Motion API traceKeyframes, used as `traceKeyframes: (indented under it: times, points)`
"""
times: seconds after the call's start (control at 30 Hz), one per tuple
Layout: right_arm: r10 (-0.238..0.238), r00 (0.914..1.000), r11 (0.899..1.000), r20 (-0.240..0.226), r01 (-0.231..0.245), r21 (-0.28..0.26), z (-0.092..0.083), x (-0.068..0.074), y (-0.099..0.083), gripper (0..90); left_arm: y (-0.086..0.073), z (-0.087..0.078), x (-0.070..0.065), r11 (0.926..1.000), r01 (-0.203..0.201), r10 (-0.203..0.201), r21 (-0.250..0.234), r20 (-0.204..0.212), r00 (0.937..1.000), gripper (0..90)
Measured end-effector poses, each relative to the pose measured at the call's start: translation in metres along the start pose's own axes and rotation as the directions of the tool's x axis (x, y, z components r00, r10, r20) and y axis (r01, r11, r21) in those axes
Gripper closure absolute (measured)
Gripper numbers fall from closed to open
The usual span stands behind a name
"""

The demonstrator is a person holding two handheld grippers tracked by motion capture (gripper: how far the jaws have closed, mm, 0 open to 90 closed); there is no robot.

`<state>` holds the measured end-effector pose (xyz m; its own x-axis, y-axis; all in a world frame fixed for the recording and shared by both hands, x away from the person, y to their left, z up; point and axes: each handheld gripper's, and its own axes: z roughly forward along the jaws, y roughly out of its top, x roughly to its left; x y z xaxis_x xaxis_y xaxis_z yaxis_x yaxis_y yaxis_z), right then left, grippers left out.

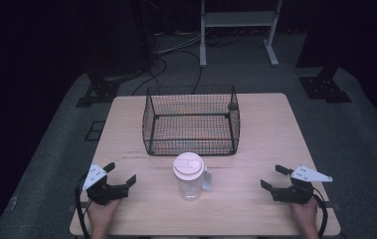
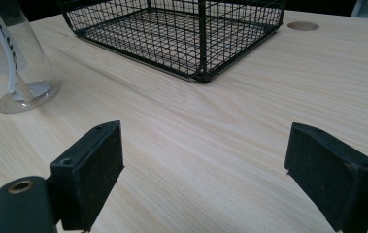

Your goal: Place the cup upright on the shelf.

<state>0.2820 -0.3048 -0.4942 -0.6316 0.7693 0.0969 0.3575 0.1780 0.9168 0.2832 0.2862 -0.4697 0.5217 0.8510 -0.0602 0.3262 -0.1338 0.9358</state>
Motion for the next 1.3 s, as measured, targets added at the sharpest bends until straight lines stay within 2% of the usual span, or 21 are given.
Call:
traceKeyframes:
  times: [0.27, 0.4, 0.5, 0.53, 0.67, 0.7, 0.73, 0.9, 1.17, 1.3]
  points:
    - [-0.006, 1.0, 1.0, -0.002, 0.006, 0.0, 0.0, 0.001, 0.0, 12.8, 0.001, 0.0, -0.003, 0.9999, -0.007, 0.007, -0.008, 0.009, 0.9999, 0.1]
    - [-0.006, 1.0, 1.0, -0.001, 0.006, 0.0, 0.0, 0.001, 0.0, 12.8, 0.001, -0.002, -0.009, 0.9995, -0.024, 0.025, -0.018, 0.044, 0.9987, 0.1]
    - [-0.003, 1.0, 1.0, 0.001, 0.003, 0.002, 0.0, 0.001, 0.0, 12.9, 0.003, -0.002, -0.013, 0.9993, -0.034, 0.035, -0.018, 0.056, 0.9978, 0.1]
    - [-0.003, 1.0, 1.0, 0.002, 0.003, 0.002, 0.0, 0.001, 0.0, 12.9, 0.004, -0.002, -0.015, 0.9986, -0.051, 0.051, -0.018, 0.053, 0.9973, 0.1]
    - [-0.005, 1.0, 1.0, 0.0, 0.005, 0.001, 0.0, 0.001, 0.0, 12.9, 0.008, 0.001, -0.027, 0.9958, -0.089, 0.091, -0.021, 0.074, 0.9931, 0.1]
    - [-0.006, 1.0, 1.0, -0.002, 0.006, 0.001, -0.001, 0.001, 0.0, 12.8, 0.01, 0.003, -0.032, 0.9935, -0.113, 0.114, -0.018, 0.084, 0.99, 0.1]
    - [-0.006, 1.0, 1.0, -0.002, 0.006, 0.001, -0.001, 0.001, 0.0, 12.8, 0.01, 0.003, -0.032, 0.9935, -0.113, 0.114, -0.018, 0.084, 0.99, 0.1]
    - [-0.009, 0.9999, 1.0, -0.006, 0.009, -0.002, -0.001, 0.001, 0.0, 12.8, 0.015, 0.006, -0.044, 0.9869, -0.16, 0.161, -0.019, 0.1, 0.9818, 0.1]
    - [-0.007, 1.0, 1.0, -0.006, 0.007, 0.0, -0.001, 0.001, 0.0, 12.8, 0.022, 0.003, -0.048, 0.9853, -0.167, 0.17, -0.037, 0.119, 0.9783, 0.1]
    - [-0.007, 1.0, 1.0, -0.004, 0.007, 0.002, 0.0, 0.001, 0.0, 12.9, 0.028, -0.001, -0.051, 0.9842, -0.165, 0.172, -0.065, 0.137, 0.9755, 0.1]
